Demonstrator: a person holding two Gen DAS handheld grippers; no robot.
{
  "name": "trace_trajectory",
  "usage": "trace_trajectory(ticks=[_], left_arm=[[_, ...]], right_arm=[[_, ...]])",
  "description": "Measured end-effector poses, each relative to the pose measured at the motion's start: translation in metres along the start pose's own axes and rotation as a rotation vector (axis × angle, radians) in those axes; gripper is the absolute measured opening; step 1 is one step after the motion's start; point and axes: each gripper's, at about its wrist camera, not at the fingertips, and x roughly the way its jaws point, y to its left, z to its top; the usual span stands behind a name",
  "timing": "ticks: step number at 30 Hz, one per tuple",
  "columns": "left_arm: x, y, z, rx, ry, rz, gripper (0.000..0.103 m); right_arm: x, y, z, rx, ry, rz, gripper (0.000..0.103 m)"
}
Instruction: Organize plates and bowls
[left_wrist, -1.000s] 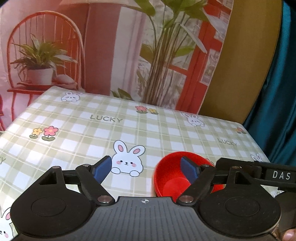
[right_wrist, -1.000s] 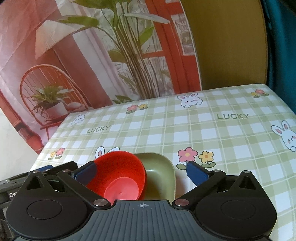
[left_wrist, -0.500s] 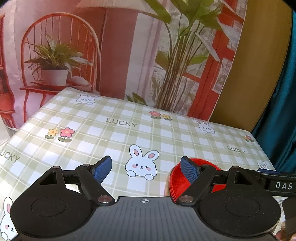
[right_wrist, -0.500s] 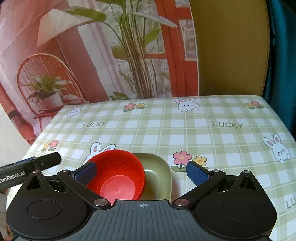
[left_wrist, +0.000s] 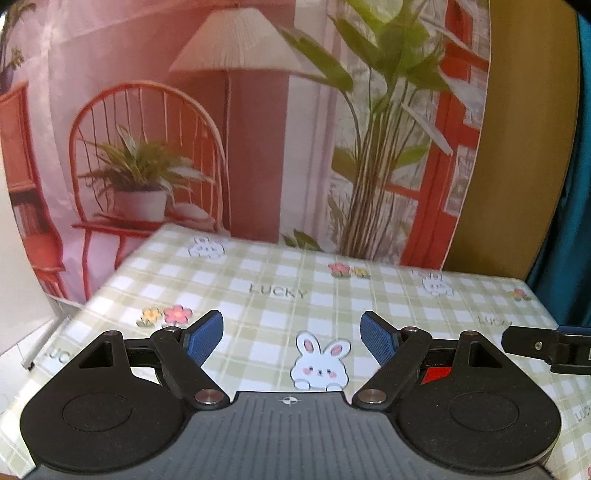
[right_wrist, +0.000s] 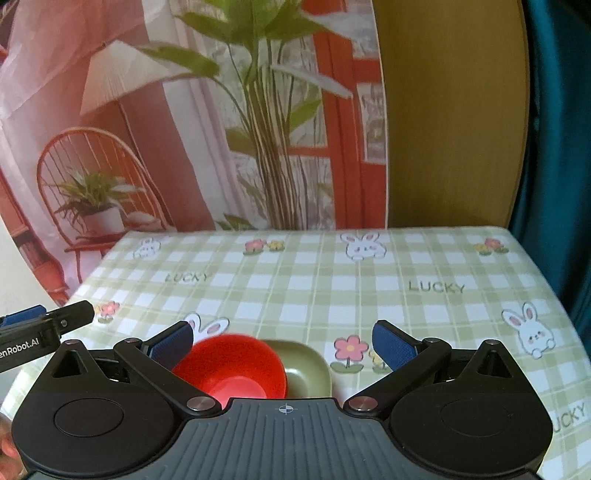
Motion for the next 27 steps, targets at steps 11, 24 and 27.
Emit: trace_trajectory(ticks=[11,24,27], left_arm=[[-0.041,-0.011,0.058,0.071,-0.134,-0.043,0.083],[-0.089,-0.034,0.097,0.104,-0.250,-0.084,0.083],[-0.093,-0.036,0.097,0.110,-0.258,-0.080,0.083]], right_arm=[[-0.062,0.003,0.046,-0.025,-0.159,-0.002,0.103],[-0.118,0.013,0.078,-0.052,-0.298,0.013,0.103],[-0.124,0.016,0.080,-0.059,-0.310,0.016,0.103]])
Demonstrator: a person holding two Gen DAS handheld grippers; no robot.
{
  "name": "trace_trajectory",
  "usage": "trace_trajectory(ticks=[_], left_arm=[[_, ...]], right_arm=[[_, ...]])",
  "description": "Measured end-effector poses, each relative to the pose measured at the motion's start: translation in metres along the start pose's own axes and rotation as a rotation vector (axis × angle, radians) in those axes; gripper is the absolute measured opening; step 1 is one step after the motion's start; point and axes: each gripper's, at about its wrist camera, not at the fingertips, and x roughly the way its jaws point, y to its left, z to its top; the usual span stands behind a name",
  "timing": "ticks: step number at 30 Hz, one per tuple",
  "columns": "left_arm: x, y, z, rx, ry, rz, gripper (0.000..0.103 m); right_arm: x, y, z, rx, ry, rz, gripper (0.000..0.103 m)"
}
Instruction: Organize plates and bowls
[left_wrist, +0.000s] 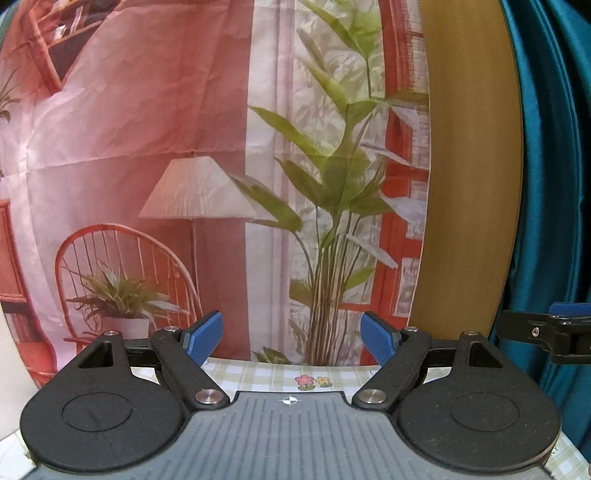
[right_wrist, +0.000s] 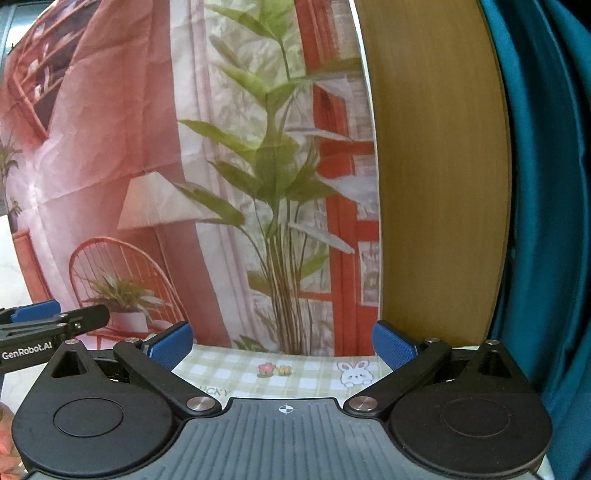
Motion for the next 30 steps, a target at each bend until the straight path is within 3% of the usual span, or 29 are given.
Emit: trace_trajectory(ticks=[30], left_arm=[[-0.018,-0.005,0.009,0.012,-0.025,-0.012,0.084]], right_arm=[[-0.018,-0.004,0.008,0.010,-0.036,-0.004,0.103]])
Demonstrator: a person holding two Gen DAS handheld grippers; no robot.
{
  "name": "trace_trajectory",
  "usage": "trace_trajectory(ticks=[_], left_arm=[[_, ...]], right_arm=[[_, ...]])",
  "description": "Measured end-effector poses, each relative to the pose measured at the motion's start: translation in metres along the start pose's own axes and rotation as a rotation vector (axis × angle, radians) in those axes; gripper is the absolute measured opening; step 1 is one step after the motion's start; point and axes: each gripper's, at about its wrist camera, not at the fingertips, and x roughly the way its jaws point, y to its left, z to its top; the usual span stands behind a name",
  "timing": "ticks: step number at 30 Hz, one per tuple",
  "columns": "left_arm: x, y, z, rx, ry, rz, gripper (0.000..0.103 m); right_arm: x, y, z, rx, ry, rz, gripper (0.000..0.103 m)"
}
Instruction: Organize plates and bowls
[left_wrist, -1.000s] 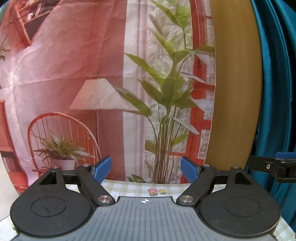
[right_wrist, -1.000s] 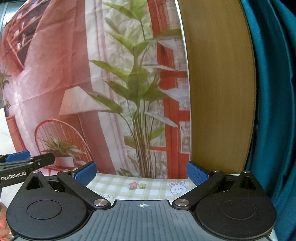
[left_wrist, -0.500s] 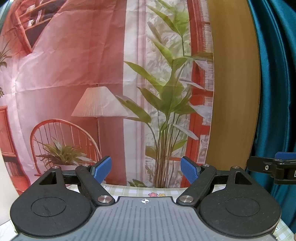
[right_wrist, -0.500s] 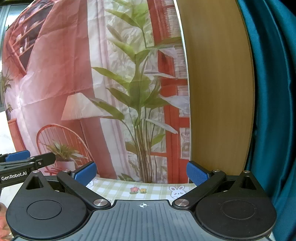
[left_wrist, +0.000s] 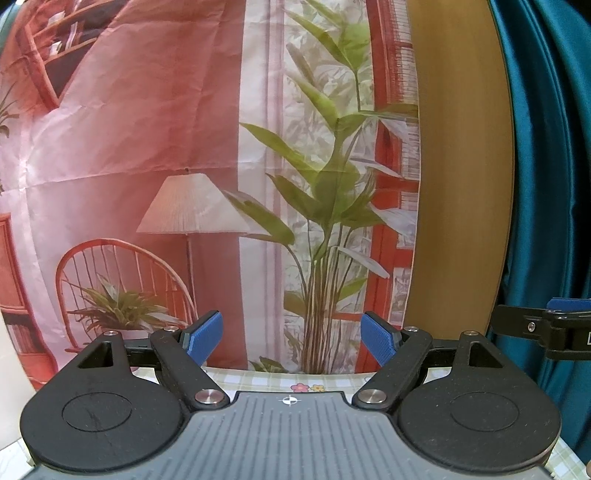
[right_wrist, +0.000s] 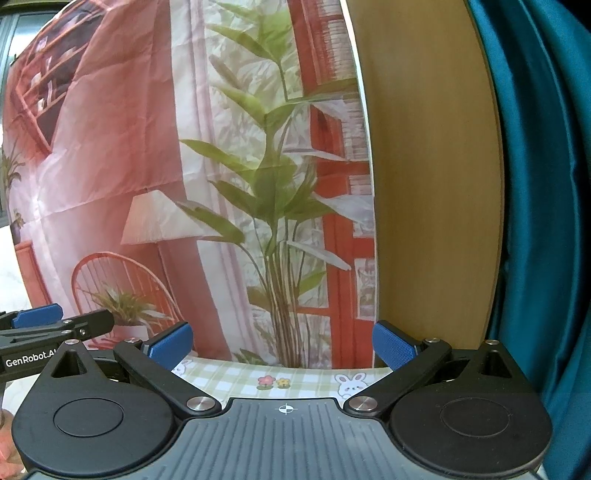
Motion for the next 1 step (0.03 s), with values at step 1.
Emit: trace_trajectory(ticks=[1], left_arm=[[0.0003,-0.0002,0.0004,0.001,0.000,0.000,0.084]], right_arm=[[0.0000,0.0000,0.0000,0.000,0.000,0.000,0.103]])
